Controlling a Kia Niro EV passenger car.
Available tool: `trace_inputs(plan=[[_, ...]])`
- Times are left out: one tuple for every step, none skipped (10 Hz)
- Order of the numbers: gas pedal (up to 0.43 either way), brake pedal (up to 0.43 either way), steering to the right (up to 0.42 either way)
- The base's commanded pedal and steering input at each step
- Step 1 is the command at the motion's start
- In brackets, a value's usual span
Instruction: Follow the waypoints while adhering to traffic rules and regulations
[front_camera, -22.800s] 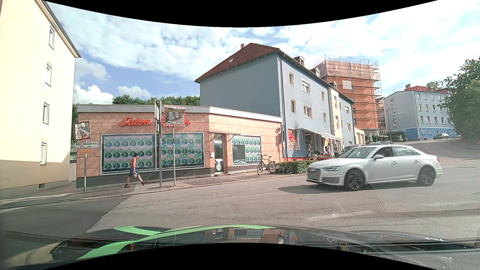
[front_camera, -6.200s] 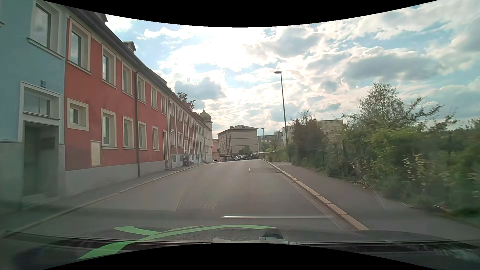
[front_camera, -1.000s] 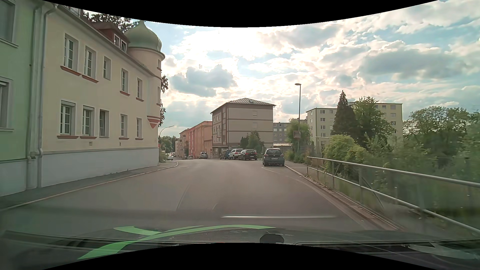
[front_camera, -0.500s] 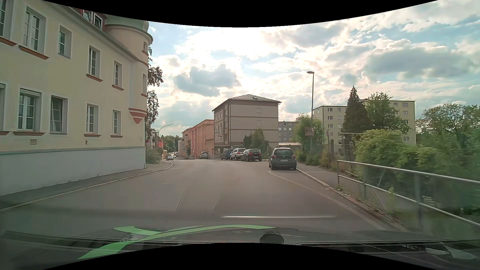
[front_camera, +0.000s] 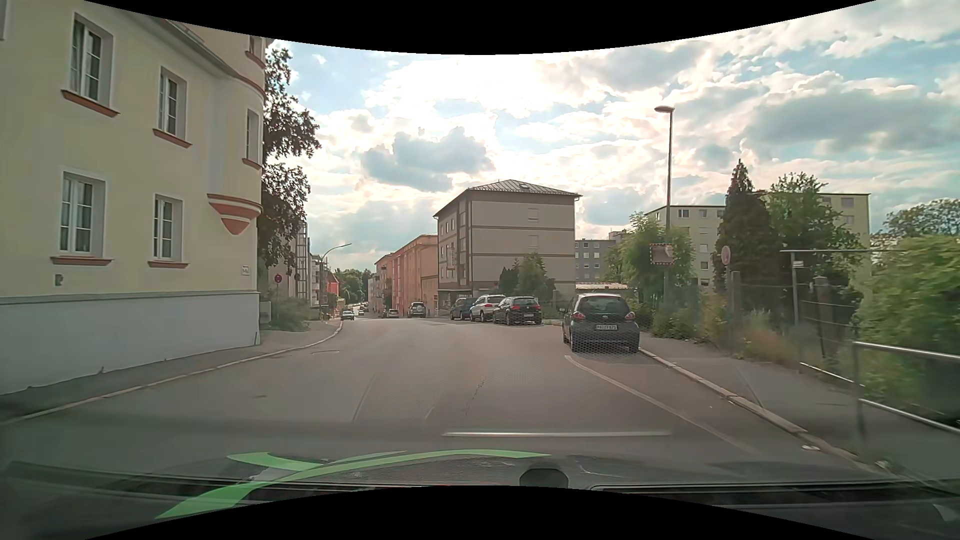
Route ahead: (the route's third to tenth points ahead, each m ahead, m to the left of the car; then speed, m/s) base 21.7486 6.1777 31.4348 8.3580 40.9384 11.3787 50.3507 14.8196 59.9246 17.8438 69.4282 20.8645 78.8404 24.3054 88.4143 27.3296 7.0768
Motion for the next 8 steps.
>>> trace_inputs(plan=[[0.11, 0.0, -0.047], [0.079, 0.0, -0.049], [0.067, 0.0, -0.05], [0.039, 0.0, -0.05], [0.028, 0.0, -0.051], [0.028, 0.0, -0.051], [0.008, 0.0, -0.051], [0.008, 0.0, -0.052]])
